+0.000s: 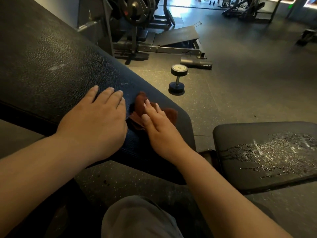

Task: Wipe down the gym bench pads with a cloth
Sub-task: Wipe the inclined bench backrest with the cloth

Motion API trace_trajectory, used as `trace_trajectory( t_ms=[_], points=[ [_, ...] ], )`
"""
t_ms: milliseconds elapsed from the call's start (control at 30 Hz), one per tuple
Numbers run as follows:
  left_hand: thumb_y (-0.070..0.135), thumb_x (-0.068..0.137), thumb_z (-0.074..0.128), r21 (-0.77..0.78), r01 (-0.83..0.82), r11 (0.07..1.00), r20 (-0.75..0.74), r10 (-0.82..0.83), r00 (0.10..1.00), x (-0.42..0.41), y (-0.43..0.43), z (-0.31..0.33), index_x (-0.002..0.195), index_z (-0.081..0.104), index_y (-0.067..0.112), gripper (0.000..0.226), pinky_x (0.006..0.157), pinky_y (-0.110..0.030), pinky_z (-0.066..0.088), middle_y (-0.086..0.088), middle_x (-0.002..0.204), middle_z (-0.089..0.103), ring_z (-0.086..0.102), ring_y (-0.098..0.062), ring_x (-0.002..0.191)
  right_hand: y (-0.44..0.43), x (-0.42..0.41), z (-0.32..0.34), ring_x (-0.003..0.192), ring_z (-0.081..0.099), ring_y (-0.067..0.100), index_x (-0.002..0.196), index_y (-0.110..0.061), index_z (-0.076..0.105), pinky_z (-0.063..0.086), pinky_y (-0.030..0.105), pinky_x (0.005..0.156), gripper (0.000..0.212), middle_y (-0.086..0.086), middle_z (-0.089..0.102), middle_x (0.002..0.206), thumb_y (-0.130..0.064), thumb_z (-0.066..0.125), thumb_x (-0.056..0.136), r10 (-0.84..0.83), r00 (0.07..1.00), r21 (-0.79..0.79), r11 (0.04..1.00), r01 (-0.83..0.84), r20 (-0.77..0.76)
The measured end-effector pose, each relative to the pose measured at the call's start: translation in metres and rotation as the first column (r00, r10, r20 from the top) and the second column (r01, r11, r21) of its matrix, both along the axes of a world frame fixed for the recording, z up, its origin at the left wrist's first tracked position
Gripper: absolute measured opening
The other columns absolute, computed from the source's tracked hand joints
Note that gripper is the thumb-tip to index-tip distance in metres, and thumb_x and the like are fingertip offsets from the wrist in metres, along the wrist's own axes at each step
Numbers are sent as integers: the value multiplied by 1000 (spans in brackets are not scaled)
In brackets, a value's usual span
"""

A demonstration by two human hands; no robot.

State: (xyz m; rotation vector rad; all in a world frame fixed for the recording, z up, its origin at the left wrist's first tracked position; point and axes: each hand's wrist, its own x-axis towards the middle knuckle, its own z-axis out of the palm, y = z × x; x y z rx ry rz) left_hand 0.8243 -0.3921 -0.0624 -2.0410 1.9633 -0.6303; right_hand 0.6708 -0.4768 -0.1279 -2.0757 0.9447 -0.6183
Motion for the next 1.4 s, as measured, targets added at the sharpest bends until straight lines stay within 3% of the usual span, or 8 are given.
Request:
trace_trajectory(
  t_ms=[167,433,667,833,1033,1133,1267,1400],
  points=[
    [35,92,23,-27,60,998,-16,-61,998,8,-3,-4,133,56,-5,66,112,-57,33,-22,144,51,46,-37,135,-43,-39,-26,154,5,23,160,-25,13,7,41,123,53,0,10,168,-34,28,110,-221,962,104,965,239,-163],
    [35,94,4,62,19,998,-23,-18,1000,-1,-15,2,156,16,3,71,124,-46,8,-14,165,12,11,-28,152,-35,2,-15,153,3,9,158,-25,19,5,33,122,54,-11,15,166,-34,35,108,28,999,-84,996,-30,-25],
    [36,94,3,46,15,999,-34,-13,999,-5,-15,0,156,13,4,71,124,-48,9,-13,166,10,8,-28,153,-43,-1,-12,153,15,21,159,-29,19,15,41,121,53,3,17,166,-37,33,108,-201,975,81,975,208,-90],
    [38,90,7,-11,68,998,-39,-69,997,5,-15,-4,149,36,0,76,120,-51,22,-17,158,32,27,-31,148,7,-11,-17,152,3,1,158,-35,21,10,35,122,53,-20,16,164,-36,37,107,60,994,-59,997,-54,90],
    [35,91,23,-59,94,994,-61,-97,993,8,-20,-13,133,55,-8,68,112,-58,34,-25,143,51,46,-39,135,-85,-20,-36,153,14,25,160,-23,16,13,43,125,56,3,18,166,-35,34,108,-216,972,111,968,225,-90],
    [35,91,22,-78,89,993,-50,-93,994,8,-20,-16,134,54,-7,69,113,-57,32,-24,145,49,43,-38,137,-52,-27,-42,151,24,21,157,-32,26,23,49,122,52,-3,29,163,-40,37,106,-163,986,93,982,164,-20],
    [35,90,26,-96,97,991,-46,-101,994,10,-20,-17,133,55,-9,67,111,-58,34,-25,143,51,46,-39,135,10,-60,-48,152,11,1,157,-40,22,14,28,123,53,-23,22,162,-35,40,107,26,997,-48,999,-22,79],
    [33,90,30,-53,87,995,-36,-89,995,8,-21,-15,132,55,-9,64,112,-58,32,-26,143,51,45,-41,134,-52,-71,-66,153,14,17,159,-35,11,14,39,125,55,-5,15,166,-37,33,108,-192,980,162,967,199,-56]
  ],
)
